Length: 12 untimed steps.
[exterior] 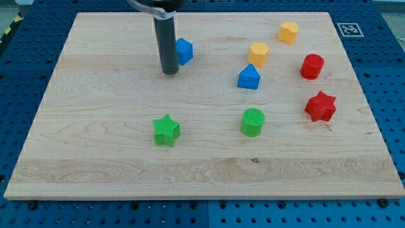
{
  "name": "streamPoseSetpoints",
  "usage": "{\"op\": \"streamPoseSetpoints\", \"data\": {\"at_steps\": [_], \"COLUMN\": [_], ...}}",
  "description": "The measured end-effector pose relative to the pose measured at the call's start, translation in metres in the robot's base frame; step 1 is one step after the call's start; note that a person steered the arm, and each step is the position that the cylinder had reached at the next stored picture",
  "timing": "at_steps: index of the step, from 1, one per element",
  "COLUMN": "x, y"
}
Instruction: Nudge the green star a bit right
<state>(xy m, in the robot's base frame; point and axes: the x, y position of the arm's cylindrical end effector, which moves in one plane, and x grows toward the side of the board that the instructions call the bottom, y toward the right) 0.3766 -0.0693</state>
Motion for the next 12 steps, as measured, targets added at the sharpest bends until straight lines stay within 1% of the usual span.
{"op": "streamPoseSetpoints", "data": {"at_steps": [3, 5, 7, 8, 9, 10, 11, 12], "x": [0.006, -0.004, 0.000, 0.023, 0.032, 0.059, 0.129, 0.136], "y": [0.000, -0.075, -0.075, -0.075, -0.075, -0.079, -0.085, -0.085]}}
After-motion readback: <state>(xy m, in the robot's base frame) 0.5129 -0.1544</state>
